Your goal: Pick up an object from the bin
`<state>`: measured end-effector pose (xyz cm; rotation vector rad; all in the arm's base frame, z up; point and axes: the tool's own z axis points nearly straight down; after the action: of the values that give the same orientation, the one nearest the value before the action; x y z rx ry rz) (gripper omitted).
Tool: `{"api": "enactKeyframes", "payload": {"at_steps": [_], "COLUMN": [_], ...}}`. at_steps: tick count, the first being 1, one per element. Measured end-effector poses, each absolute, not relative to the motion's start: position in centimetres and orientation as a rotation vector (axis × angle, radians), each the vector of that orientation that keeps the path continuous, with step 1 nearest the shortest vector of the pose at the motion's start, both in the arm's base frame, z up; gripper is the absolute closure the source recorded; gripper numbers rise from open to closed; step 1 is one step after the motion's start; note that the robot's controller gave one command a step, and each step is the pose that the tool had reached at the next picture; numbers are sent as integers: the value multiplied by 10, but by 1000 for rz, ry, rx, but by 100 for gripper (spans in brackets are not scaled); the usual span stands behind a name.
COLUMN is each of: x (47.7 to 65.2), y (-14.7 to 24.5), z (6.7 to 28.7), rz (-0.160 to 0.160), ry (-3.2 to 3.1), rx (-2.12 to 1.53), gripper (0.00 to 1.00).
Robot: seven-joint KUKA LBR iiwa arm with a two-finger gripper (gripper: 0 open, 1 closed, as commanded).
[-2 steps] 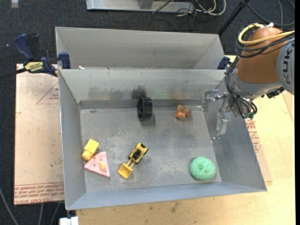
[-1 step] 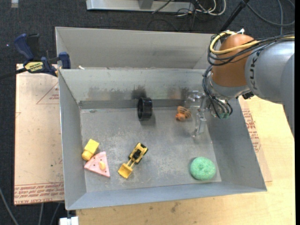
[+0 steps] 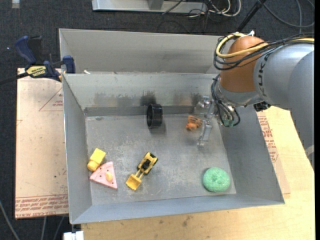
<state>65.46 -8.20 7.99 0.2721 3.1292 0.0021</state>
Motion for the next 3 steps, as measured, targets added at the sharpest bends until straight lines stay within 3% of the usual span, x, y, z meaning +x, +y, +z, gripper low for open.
{"api": "enactKeyframes", "payload": {"at_steps": [1,2,3], "x": [654,652,659], "y": [-63,-63,-57], "z": [98,79,71], "rz": [1,2,0], "ry": [3134,3059,3136], "rx": [172,707,91], "gripper": [0,0,100]}}
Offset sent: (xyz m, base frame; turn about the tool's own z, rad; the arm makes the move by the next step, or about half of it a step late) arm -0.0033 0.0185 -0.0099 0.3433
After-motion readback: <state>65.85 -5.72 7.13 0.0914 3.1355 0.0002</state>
